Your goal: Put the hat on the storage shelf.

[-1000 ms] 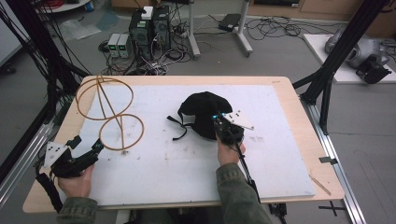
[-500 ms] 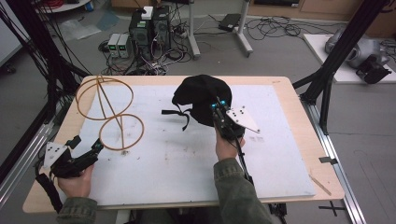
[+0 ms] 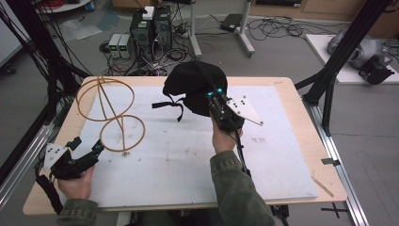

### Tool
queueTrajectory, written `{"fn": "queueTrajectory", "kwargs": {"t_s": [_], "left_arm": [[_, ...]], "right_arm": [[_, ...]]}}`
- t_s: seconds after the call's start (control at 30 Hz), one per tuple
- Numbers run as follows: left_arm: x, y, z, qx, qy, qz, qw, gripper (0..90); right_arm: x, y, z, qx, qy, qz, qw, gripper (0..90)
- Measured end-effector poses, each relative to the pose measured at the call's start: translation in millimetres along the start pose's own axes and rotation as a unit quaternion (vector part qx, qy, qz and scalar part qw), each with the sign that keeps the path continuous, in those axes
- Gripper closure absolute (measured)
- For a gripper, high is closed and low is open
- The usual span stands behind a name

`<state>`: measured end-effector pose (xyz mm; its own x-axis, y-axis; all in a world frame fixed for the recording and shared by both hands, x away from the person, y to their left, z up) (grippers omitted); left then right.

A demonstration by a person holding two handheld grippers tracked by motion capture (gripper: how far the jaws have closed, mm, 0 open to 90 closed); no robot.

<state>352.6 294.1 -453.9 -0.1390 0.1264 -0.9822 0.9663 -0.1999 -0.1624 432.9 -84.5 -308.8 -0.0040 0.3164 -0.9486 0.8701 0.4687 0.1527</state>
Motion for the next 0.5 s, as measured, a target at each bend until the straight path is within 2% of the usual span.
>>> {"fn": "queueTrajectory", "kwargs": {"t_s": [0.5], "left_arm": [[0.7,0.9,0.6,0.003,-0.003,-0.001,1.0,19.5]], "right_arm": [[-31.6,9.1,-23.9,-0.038,0.016,0.031,0.9987,87.3]]}}
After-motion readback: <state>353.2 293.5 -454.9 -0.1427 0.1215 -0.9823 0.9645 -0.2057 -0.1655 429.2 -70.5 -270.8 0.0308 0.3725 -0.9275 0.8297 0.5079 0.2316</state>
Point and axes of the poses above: each handheld gripper's, and its own axes: y roughly forward along the jaws, x roughly out of its underside, z roughly to its right, the point moved 10 cm from there along y, roughly forward along the jaws, and after that the axes turned 13 degrees about y, right-handed, at the moved point
